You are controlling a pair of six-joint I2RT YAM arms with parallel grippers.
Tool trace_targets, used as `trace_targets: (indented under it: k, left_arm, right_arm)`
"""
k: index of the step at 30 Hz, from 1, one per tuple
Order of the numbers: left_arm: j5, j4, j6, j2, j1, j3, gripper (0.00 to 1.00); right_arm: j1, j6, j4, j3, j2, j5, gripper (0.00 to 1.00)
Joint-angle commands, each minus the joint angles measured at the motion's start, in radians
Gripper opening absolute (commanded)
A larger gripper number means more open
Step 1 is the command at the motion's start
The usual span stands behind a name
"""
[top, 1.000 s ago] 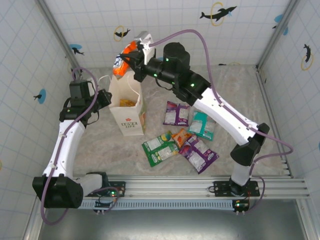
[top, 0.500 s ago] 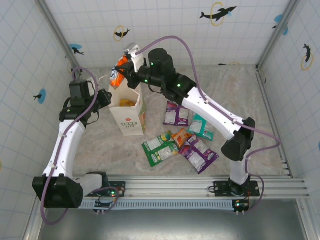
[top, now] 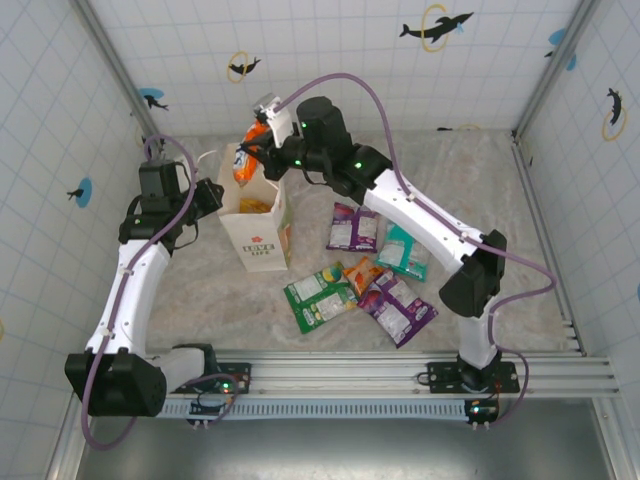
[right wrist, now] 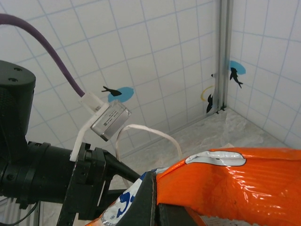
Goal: Place the snacks into the paper bag
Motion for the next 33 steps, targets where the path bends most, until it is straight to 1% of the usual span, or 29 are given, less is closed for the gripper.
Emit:
trace_targets:
  k: [1,6,8,12,15,19,22,25,29,31,33]
  left_arm:
    - [0.017,0.019,-0.009,-0.001,-0.005,-0.017,0.14]
    - [0.018,0.020,-0.008,0.000,-0.005,-0.014,0.14]
    - [0.019,0.021,-0.008,0.001,-0.005,-0.012,0.14]
    - [0.019,0.019,-0.009,0.000,-0.004,-0.012,0.14]
    - [0.019,0.020,-0.008,0.001,-0.005,-0.012,0.14]
    - [0.019,0.020,-0.008,0.002,-0.005,-0.013,0.14]
    - [0.018,0.018,-0.009,0.004,-0.005,-0.014,0.14]
    - [0.010,0.002,-0.001,0.005,-0.004,-0.008,0.15]
    - [0.006,-0.008,0.005,0.003,-0.005,-0.007,0.15]
    - [0.008,-0.008,0.008,0.002,-0.005,-0.009,0.14]
    - [0.006,-0.009,0.009,0.002,-0.004,-0.010,0.15]
  right_arm:
    - [0.001,0.003,0.025,0.041,0.006,-0.048,0.00]
    - [-0.001,0.002,0.014,0.041,0.015,-0.064,0.01]
    - [-0.001,0.001,0.011,0.042,0.016,-0.068,0.05]
    - [-0.001,0.005,0.011,0.041,0.014,-0.040,0.29]
    - [-0.001,0.006,0.011,0.041,0.005,-0.021,0.37]
    - [-0.001,0.004,0.000,0.040,-0.015,-0.006,0.38]
    - [-0.001,0.015,-0.022,0.022,-0.047,0.033,0.38]
    - [-0.004,0.032,-0.038,-0.068,-0.117,0.073,0.38]
    - [-0.018,0.065,-0.021,-0.281,-0.247,0.135,0.40]
    - [-0.042,0.105,0.006,-0.407,-0.318,0.139,0.41]
    - [-0.086,0.174,0.044,-0.535,-0.391,0.116,0.42]
